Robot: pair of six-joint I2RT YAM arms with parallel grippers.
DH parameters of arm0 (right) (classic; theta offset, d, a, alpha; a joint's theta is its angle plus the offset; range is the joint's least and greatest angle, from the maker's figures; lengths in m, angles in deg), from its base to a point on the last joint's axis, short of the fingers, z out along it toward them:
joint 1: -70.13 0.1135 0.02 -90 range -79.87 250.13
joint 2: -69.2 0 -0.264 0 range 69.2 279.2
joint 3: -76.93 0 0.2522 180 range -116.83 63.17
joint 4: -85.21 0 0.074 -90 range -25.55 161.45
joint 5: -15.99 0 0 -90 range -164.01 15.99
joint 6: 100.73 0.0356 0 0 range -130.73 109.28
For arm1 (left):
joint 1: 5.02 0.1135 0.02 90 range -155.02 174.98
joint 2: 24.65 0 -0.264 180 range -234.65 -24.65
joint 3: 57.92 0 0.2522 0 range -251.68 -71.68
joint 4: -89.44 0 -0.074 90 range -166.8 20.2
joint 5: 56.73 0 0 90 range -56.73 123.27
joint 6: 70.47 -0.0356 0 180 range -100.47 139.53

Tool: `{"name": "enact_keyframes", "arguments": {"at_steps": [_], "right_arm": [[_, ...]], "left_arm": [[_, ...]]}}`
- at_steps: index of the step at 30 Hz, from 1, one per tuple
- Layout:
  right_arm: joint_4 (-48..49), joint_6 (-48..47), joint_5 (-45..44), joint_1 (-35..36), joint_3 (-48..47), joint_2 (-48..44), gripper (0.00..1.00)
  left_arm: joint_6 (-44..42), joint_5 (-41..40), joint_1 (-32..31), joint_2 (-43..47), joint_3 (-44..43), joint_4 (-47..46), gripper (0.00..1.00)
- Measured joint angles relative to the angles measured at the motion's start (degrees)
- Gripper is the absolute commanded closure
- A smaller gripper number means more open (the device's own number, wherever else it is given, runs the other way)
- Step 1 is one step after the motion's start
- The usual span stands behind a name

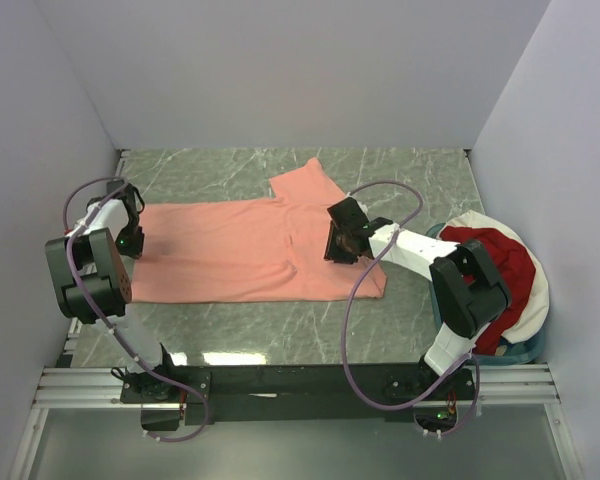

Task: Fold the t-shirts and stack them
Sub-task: Fold the tshirt

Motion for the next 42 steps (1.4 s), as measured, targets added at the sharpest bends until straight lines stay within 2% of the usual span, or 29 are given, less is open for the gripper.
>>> {"name": "enact_keyframes", "arguments": {"at_steps": [9, 16, 27, 42], "right_arm": [[-0.2, -1.8, -1.6, 0.0, -0.4, 0.0, 0.61], [0.0, -4.7, -1.6, 0.2, -6.3, 2.1, 0.55], [-0.9, -5.9, -6.1, 5.4, -22.3, 16.2, 0.54], [-2.0, -5.7, -11.8, 9.9, -29.9, 24.3, 0.57]], "left_arm": [[-0.2, 0.0, 2.0, -0.3, 0.7, 0.1, 0.99], [-0.7, 0.4, 2.1, -0.5, 0.7, -0.3, 0.99], [-0.7, 0.5, 2.1, -1.2, 0.7, -0.6, 0.99], [-0.7, 0.4, 2.1, -1.2, 0.7, -0.4, 0.99]]}}
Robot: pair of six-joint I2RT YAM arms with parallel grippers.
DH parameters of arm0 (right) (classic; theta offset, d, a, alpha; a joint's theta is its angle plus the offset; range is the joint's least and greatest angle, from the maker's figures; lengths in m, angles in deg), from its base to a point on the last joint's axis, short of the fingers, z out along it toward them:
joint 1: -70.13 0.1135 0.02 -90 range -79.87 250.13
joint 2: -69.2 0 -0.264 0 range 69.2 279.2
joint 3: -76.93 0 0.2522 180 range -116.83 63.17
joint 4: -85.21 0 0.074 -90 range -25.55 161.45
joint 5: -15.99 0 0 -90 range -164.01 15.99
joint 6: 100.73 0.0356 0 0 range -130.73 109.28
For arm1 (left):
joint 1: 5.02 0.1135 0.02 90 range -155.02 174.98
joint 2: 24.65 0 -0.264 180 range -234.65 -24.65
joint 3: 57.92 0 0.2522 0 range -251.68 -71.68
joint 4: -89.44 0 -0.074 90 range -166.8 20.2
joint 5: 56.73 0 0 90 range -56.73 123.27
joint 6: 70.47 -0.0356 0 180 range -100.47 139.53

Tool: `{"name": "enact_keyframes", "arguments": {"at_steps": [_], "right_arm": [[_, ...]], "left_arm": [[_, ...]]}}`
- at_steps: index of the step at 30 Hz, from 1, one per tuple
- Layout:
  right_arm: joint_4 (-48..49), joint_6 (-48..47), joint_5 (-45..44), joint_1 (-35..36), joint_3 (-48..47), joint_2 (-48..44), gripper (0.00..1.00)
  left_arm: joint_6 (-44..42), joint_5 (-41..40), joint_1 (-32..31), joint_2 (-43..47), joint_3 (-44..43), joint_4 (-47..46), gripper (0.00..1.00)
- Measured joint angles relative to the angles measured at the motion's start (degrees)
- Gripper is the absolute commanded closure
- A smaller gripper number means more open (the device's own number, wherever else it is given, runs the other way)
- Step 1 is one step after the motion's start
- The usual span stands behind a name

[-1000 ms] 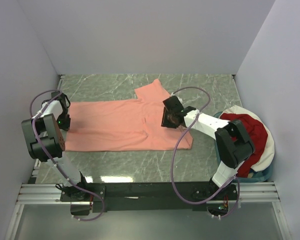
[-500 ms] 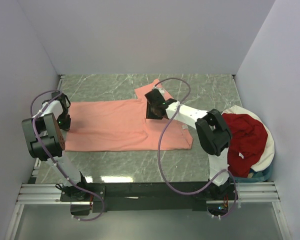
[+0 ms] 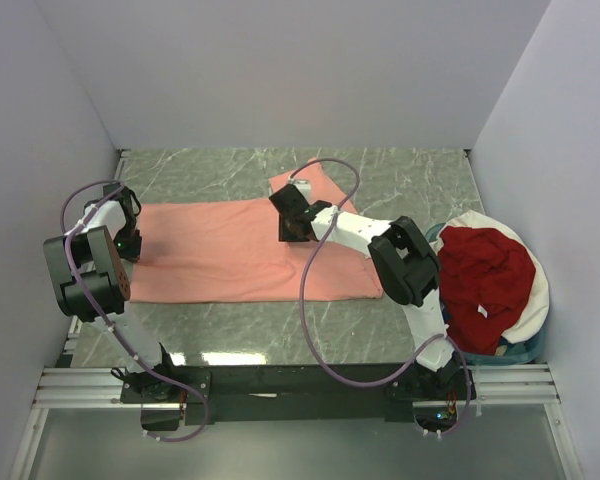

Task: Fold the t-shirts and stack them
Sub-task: Fold the tshirt

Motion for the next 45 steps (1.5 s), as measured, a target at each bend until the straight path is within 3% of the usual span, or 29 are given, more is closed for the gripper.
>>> {"name": "enact_keyframes", "arguments": {"at_steps": [8, 15, 18, 32, 45], "right_arm": [[-1.0, 0.0, -0.9, 0.4, -1.1, 1.9, 0.64], [-1.0, 0.4, -2.1, 0.4, -1.2, 1.8, 0.92], [-1.3, 0.6, -2.8, 0.5, -1.2, 1.6, 0.99], [-1.7, 0.8, -7.2, 0.5, 1.4, -8.0, 1.00], [-2.1, -0.5, -7.5, 0.6, -0.8, -6.2, 0.97]], "left_arm": [[-0.1, -0.2, 0.0, 0.0, 0.0, 0.3, 0.99], [-0.1, -0.5, 0.0, 0.0, 0.0, 0.7, 0.99], [-0.1, -0.9, 0.0, 0.0, 0.0, 1.2, 0.99], [-0.1, -2.4, 0.0, 4.0, -0.5, 4.5, 0.99], [0.0, -3.7, 0.0, 3.4, -3.6, 7.0, 0.99]]}}
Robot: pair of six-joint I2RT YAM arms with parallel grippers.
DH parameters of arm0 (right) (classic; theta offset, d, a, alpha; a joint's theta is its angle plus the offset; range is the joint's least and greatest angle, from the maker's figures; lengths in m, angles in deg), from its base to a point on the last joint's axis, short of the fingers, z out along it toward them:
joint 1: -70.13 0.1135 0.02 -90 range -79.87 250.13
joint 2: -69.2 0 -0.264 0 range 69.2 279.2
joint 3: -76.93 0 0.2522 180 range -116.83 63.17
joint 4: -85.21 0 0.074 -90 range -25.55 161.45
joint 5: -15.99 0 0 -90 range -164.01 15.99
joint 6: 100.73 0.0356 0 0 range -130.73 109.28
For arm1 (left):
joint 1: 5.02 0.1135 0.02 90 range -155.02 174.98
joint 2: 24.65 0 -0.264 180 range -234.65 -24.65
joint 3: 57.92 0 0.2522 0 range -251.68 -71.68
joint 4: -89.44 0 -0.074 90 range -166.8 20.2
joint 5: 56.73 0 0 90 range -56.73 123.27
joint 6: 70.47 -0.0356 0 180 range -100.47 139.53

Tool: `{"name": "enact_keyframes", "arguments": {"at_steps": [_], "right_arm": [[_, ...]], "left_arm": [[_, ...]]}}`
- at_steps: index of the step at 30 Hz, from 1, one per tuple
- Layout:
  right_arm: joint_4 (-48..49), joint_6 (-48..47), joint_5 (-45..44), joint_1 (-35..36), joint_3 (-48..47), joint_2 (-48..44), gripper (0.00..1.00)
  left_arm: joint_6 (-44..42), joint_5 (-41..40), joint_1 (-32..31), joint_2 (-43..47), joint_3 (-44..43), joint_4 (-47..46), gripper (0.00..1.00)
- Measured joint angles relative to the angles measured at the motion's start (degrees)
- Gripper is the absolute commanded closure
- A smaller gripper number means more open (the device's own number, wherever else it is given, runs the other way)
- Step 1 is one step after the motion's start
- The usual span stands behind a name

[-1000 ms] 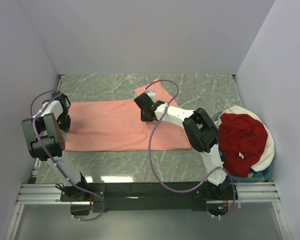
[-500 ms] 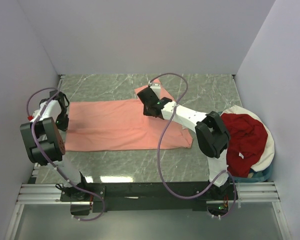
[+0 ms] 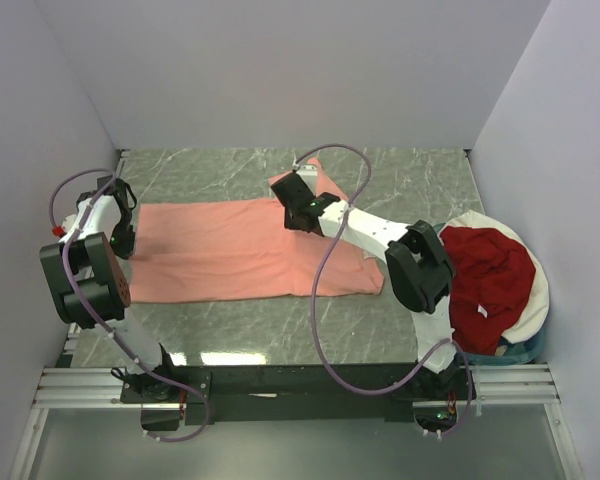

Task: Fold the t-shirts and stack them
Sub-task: Fold the tshirt

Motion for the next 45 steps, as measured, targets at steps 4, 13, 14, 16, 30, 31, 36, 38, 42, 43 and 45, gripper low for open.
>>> {"name": "enact_keyframes", "arguments": {"at_steps": [4, 13, 14, 16, 30, 31, 36, 38, 42, 43, 45], "right_arm": [[-0.1, -1.0, 0.4, 0.0, -2.2, 2.6, 0.75], [1.3, -3.8, 5.3, -2.4, 0.7, 1.5, 0.48], [1.3, -3.8, 6.2, -3.2, 3.1, -0.2, 0.48], [1.8, -3.5, 7.7, -5.1, 8.6, -4.3, 0.48], [11.1, 5.8, 19.2, -15.1, 41.5, -27.9, 0.49], [11.6, 6.5, 19.7, -15.2, 43.1, -28.6, 0.49], [13.2, 8.9, 21.3, -16.7, 47.6, -31.0, 0.50], [13.6, 9.3, 21.7, -17.6, 48.5, -31.3, 0.50], [14.3, 9.5, 22.3, -19.8, 50.1, -31.3, 0.50], [14.3, 9.5, 22.3, -20.3, 50.4, -31.3, 0.50], [14.3, 9.4, 22.3, -21.1, 50.8, -31.3, 0.50]], "left_arm": [[-0.2, -0.3, 0.0, -1.6, -0.5, 0.0, 0.86], [-2.9, -0.1, 0.2, -2.2, 0.2, -2.6, 0.21], [-3.3, 0.2, 0.2, -1.1, 1.1, -3.5, 0.19], [-4.1, 0.7, 0.2, 2.2, 3.4, -4.9, 0.18], [-5.4, -0.3, -10.8, 16.5, 18.8, -12.0, 0.31], [-5.2, -0.9, -10.7, 16.4, 20.1, -12.0, 0.31], [-4.0, -1.9, -9.3, 15.6, 24.0, -12.4, 0.33], [-4.0, -1.9, -7.9, 14.8, 25.7, -13.2, 0.33], [-4.0, -2.3, -4.9, 14.8, 29.0, -15.3, 0.33], [-4.0, -2.5, -4.5, 15.3, 29.5, -15.7, 0.33], [-4.0, -2.7, -4.2, 16.2, 30.3, -16.5, 0.33]]}}
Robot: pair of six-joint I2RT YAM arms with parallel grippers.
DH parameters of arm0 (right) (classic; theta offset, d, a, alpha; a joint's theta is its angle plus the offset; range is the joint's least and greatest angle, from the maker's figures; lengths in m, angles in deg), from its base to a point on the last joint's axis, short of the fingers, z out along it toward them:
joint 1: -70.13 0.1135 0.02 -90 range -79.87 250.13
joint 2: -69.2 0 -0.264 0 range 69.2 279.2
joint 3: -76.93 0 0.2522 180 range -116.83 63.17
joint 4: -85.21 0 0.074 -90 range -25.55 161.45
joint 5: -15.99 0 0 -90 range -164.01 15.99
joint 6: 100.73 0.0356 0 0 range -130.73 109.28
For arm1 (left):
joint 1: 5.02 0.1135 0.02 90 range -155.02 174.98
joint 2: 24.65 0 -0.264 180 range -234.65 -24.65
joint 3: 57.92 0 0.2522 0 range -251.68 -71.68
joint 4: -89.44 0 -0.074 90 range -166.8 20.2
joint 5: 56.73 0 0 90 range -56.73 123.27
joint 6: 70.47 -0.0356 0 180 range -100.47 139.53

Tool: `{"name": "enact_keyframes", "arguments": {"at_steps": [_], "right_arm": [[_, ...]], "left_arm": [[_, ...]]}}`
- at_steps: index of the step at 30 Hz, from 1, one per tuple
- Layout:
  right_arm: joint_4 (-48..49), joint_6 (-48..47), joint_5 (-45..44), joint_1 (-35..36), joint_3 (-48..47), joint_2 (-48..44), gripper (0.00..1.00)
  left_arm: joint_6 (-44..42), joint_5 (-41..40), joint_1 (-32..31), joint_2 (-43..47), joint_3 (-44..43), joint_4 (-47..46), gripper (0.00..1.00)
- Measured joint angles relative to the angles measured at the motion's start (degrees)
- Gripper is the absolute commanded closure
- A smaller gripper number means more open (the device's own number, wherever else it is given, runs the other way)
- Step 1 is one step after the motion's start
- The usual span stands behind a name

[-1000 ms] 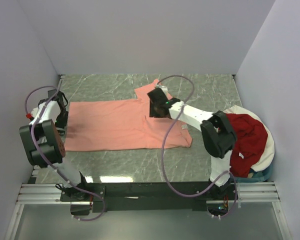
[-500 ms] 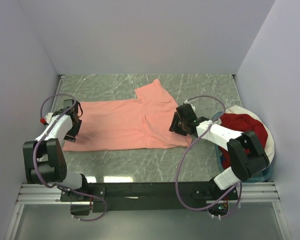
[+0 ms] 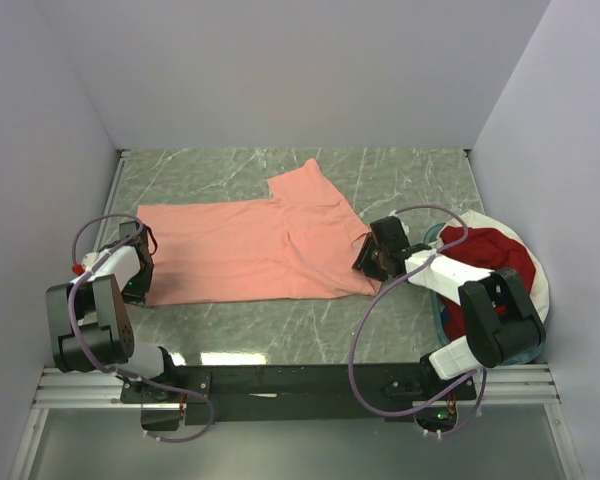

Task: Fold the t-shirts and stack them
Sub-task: Fold the tshirt

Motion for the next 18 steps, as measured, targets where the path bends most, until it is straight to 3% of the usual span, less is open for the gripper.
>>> {"name": "enact_keyframes", "arguments": {"at_steps": [5, 11, 18], "right_arm": [[-0.5, -0.4, -0.3, -0.6, -1.1, 0.0, 0.53], [-1.1, -1.0, -2.6, -0.6, -9.0, 2.3, 0.58], [-1.6, -2.8, -4.8, -0.6, -21.2, 12.8, 0.61]], "left_arm": [[-0.2, -0.3, 0.1, 0.7, 0.8, -1.0, 0.33], [-0.5, -0.8, 0.1, 1.4, 1.5, -1.8, 0.34], [-2.0, -0.9, 0.2, 2.5, 2.7, -3.4, 0.34]]}}
